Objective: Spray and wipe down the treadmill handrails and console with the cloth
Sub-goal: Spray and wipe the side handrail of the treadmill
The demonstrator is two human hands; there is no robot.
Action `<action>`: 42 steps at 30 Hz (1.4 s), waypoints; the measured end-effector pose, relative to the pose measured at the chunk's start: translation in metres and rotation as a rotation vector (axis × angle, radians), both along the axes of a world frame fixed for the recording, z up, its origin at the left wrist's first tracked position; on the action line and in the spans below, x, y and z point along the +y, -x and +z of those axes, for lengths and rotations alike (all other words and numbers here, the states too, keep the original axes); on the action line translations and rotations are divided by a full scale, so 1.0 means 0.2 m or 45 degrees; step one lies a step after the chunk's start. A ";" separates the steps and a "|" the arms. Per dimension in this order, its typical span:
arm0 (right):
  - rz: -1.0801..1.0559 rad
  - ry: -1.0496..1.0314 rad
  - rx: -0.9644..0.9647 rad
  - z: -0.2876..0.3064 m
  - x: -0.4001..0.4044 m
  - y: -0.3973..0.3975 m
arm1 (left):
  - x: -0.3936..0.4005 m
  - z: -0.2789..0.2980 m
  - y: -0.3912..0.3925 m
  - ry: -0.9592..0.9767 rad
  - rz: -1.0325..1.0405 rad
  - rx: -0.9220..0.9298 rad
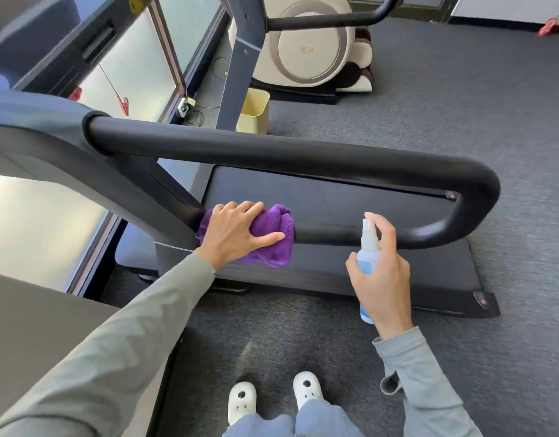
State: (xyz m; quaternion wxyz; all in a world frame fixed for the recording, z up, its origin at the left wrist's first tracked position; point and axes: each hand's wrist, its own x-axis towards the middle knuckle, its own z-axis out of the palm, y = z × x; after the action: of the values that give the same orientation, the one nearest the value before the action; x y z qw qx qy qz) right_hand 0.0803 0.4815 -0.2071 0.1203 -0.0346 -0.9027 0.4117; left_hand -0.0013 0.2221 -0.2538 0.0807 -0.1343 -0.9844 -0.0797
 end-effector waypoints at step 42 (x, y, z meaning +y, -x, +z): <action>-0.193 0.008 0.083 0.02 0.41 -0.05 | 0.54 0.07 0.00 -0.039 -0.097 -0.006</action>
State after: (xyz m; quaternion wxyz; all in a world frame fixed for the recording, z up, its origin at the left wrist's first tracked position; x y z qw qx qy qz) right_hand 0.0898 0.5639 -0.2034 0.1804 -0.0898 -0.8917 0.4052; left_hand -0.0007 0.3298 -0.2394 0.0775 -0.1704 -0.9774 -0.0980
